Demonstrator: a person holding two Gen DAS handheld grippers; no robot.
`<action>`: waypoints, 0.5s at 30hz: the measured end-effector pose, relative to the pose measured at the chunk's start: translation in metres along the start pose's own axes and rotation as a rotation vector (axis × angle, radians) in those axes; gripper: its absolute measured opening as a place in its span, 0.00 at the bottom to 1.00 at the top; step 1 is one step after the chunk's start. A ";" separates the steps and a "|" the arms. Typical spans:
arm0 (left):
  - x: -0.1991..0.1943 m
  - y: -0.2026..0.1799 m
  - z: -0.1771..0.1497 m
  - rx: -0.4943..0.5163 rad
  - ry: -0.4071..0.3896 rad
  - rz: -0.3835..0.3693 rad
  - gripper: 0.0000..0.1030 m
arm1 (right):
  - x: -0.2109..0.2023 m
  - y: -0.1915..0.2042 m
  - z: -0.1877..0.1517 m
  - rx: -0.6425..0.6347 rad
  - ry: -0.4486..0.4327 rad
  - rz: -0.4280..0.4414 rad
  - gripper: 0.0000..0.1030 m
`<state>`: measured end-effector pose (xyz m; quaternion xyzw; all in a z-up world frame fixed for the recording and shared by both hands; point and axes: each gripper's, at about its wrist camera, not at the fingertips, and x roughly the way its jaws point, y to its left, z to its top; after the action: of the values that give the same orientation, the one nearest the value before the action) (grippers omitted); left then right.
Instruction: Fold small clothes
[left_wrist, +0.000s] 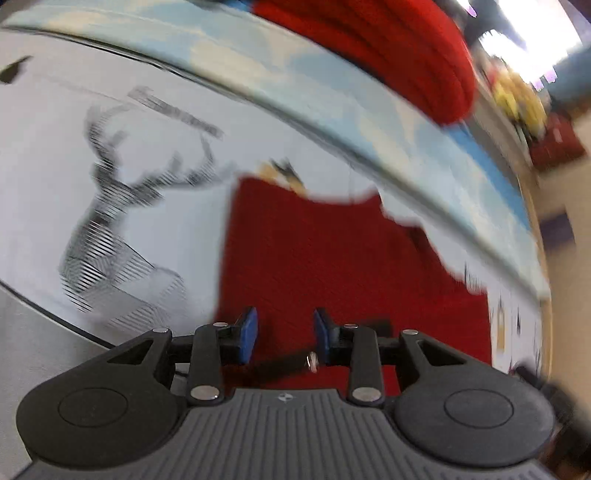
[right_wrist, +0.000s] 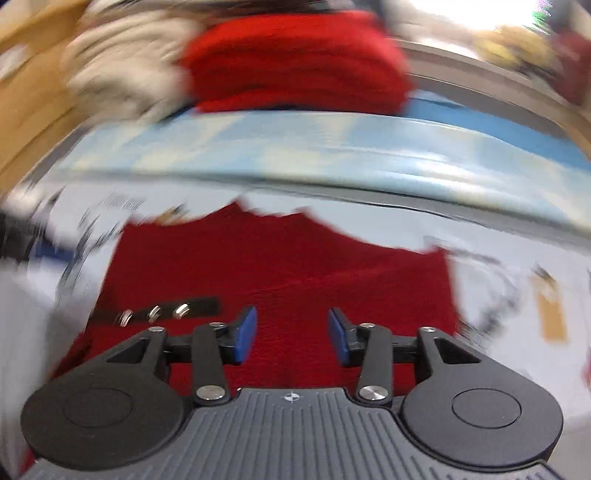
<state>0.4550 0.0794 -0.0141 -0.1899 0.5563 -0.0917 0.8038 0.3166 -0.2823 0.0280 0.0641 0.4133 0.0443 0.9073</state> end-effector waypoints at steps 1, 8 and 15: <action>0.005 -0.003 -0.005 0.027 0.017 0.011 0.35 | -0.007 -0.007 -0.002 0.043 -0.027 0.003 0.46; 0.042 -0.011 -0.029 0.179 0.108 0.081 0.35 | 0.010 -0.017 -0.008 0.139 -0.077 0.010 0.47; 0.052 -0.024 -0.037 0.299 0.104 0.165 0.35 | 0.023 -0.026 0.003 0.107 -0.092 -0.074 0.47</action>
<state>0.4407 0.0311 -0.0607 -0.0171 0.5908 -0.1169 0.7981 0.3349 -0.3054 0.0088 0.0991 0.3749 -0.0142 0.9216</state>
